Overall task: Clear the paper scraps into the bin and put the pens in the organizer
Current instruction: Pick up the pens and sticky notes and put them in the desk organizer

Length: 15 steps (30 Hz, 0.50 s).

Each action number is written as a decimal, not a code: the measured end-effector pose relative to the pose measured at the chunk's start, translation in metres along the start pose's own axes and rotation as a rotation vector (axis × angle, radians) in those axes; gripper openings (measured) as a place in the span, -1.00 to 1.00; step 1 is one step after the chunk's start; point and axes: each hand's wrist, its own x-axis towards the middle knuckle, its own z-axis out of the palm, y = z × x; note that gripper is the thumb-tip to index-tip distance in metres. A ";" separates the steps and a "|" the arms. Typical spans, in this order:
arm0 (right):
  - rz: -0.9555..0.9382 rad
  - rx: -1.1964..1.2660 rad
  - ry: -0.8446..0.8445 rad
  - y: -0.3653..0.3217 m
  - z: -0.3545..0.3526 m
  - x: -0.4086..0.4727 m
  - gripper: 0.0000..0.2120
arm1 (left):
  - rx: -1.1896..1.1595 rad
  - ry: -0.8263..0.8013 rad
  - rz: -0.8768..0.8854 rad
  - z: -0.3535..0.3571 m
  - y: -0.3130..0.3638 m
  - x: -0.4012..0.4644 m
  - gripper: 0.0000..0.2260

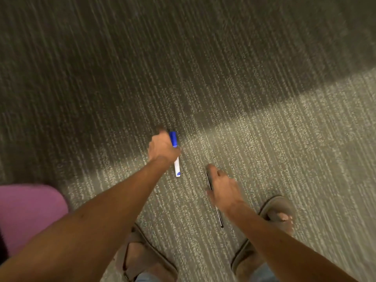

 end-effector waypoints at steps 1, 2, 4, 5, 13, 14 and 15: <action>-0.015 0.010 -0.014 0.000 -0.001 0.001 -0.36 | -0.004 -0.011 0.016 0.001 0.001 0.002 -0.58; -0.021 0.025 -0.030 0.000 -0.003 0.000 -0.34 | -0.022 -0.020 0.030 0.002 0.000 0.002 -0.60; -0.010 0.059 -0.038 -0.002 -0.008 -0.002 -0.33 | -0.102 -0.049 0.061 0.000 0.000 -0.002 -0.57; 0.003 0.074 -0.018 -0.002 -0.013 -0.005 -0.32 | -0.152 -0.085 0.089 -0.004 0.000 -0.006 -0.53; -0.004 0.484 0.083 -0.010 -0.126 -0.101 -0.33 | -0.634 -0.414 0.099 -0.122 0.039 -0.095 -0.44; -0.005 0.551 0.113 -0.011 -0.153 -0.118 -0.33 | -0.661 -0.423 0.106 -0.145 0.052 -0.111 -0.44; 0.001 0.623 0.139 -0.014 -0.183 -0.136 -0.32 | -0.678 -0.424 0.120 -0.171 0.067 -0.129 -0.44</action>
